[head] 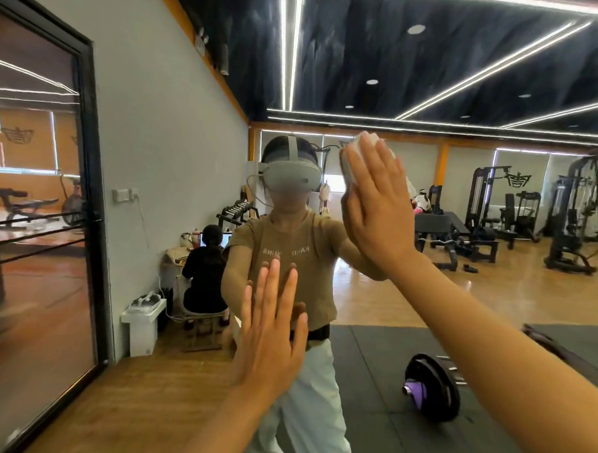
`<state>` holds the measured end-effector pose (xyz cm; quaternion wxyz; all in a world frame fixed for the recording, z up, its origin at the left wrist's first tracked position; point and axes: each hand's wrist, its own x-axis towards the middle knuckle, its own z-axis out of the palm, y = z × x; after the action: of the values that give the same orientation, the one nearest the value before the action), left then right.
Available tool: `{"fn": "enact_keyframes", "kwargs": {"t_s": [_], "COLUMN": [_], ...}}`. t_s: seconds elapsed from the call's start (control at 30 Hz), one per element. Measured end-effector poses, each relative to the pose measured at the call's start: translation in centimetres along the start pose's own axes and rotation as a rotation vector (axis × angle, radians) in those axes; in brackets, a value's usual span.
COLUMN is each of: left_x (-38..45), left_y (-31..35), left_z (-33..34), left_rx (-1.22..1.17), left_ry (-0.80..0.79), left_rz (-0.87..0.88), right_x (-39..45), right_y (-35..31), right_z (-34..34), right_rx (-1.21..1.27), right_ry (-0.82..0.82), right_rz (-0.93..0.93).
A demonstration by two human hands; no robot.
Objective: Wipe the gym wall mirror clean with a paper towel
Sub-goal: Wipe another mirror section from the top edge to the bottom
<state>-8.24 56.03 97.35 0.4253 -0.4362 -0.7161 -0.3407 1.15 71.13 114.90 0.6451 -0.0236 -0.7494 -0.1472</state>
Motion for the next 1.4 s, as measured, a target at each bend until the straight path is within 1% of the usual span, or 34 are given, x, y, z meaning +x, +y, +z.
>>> {"fn": "enact_keyframes", "kwargs": {"t_s": [0.07, 0.13, 0.2, 0.27, 0.33, 0.4, 0.5, 0.6, 0.67, 0.73, 0.8, 0.87, 0.97, 1.0, 1.07, 1.13, 1.17, 1.23, 1.3, 1.4], "left_x": [-0.8, -1.7, -2.7, -3.8, -5.1, -6.3, -7.8, -8.3, -8.4, -8.5, -8.5, -8.4, -8.2, -8.2, -8.2, -8.4, -8.5, -9.0, -9.5, -9.9], "left_y": [0.0, 0.2, 0.7, 1.3, 1.7, 2.1, 2.6, 2.6, 2.5, 2.7, 3.1, 3.7, 4.4, 4.6, 5.1, 5.8, 6.2, 7.2, 8.4, 10.7], "left_z": [0.3, 0.5, 0.7, 1.1, 1.9, 2.7, 3.5, 3.9, 4.1, 4.2, 4.4, 4.7, 5.2, 5.3, 5.4, 5.5, 5.6, 5.8, 6.4, 7.3], "left_rx": [-0.001, -0.019, -0.065, -0.088, -0.088, -0.087, -0.091, -0.083, -0.061, -0.042, -0.030, -0.010, -0.007, -0.007, -0.019, -0.054, -0.066, -0.066, -0.059, -0.058], "left_ry": [-0.004, 0.004, 0.024, 0.016, -0.024, -0.067, -0.079, -0.084, -0.105, -0.123, -0.117, -0.104, -0.086, -0.080, -0.078, -0.086, -0.092, -0.103, -0.107, -0.125], "left_rz": [-0.038, -0.070, -0.119, -0.158, -0.178, -0.189, -0.208, -0.219, -0.229, -0.247, -0.273, -0.313, -0.367, -0.380, -0.416, -0.462, -0.478, -0.485, -0.472, -0.471], "right_x": [-3.1, -8.0, -14.0, -20.1, -25.2, -28.5, -29.9, -28.8, -27.1, -24.7, -21.2, -16.9, -11.1, -9.9, -9.5, -11.6, -13.5, -18.6, -24.1, -30.6], "right_y": [-1.2, -2.4, -3.1, -3.3, -3.1, -2.6, -1.9, -0.4, 0.8, 2.1, 3.6, 5.3, 7.3, 7.6, 7.5, 6.5, 5.8, 4.5, 3.8, 4.6], "right_z": [0.7, 1.3, 1.8, 2.1, 2.0, 1.6, 0.8, -0.2, -0.9, -1.4, -1.8, -2.5, -3.8, -4.1, -4.1, -3.6, -3.2, -2.4, -2.2, -2.8], "right_rx": [0.052, 0.090, 0.107, 0.071, 0.011, -0.056, -0.093, -0.117, -0.144, -0.146, -0.125, -0.107, -0.109, -0.082, -0.003, 0.062, 0.079, 0.085, 0.058, 0.032], "right_ry": [-0.005, -0.063, -0.145, -0.257, -0.358, -0.423, -0.483, -0.542, -0.519, -0.444, -0.364, -0.279, -0.172, -0.135, -0.077, -0.040, -0.038, -0.104, -0.212, -0.376], "right_rz": [0.027, -0.016, -0.086, -0.177, -0.281, -0.363, -0.457, -0.588, -0.641, -0.624, -0.567, -0.426, -0.109, -0.033, 0.047, 0.091, 0.102, 0.064, -0.042, -0.204]}}
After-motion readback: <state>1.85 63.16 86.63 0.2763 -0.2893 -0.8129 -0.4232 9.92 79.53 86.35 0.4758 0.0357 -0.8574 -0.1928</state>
